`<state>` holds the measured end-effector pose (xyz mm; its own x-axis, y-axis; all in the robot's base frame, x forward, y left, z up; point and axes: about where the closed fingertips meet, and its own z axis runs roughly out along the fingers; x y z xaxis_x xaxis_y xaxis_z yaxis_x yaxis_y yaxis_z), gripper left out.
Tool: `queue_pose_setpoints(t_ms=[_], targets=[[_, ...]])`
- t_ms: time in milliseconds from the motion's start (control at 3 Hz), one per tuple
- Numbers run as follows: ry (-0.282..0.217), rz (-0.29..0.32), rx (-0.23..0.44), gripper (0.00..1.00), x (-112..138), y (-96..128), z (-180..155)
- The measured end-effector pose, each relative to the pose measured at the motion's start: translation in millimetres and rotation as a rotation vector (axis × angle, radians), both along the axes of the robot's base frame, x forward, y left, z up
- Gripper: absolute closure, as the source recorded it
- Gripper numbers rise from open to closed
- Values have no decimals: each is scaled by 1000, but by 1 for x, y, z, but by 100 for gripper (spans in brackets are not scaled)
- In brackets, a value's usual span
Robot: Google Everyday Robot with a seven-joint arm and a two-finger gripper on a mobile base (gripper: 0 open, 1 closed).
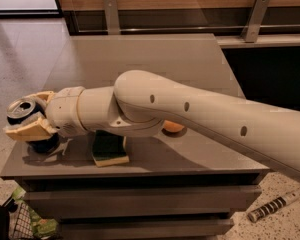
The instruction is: Knock pepsi can over
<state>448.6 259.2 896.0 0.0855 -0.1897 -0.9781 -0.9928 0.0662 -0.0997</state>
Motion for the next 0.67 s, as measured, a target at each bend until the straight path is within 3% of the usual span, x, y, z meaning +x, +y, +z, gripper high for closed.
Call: queue_pose_setpoints(t_ms=[667], targets=[[-2,-52,-103,100,13,-37,25]])
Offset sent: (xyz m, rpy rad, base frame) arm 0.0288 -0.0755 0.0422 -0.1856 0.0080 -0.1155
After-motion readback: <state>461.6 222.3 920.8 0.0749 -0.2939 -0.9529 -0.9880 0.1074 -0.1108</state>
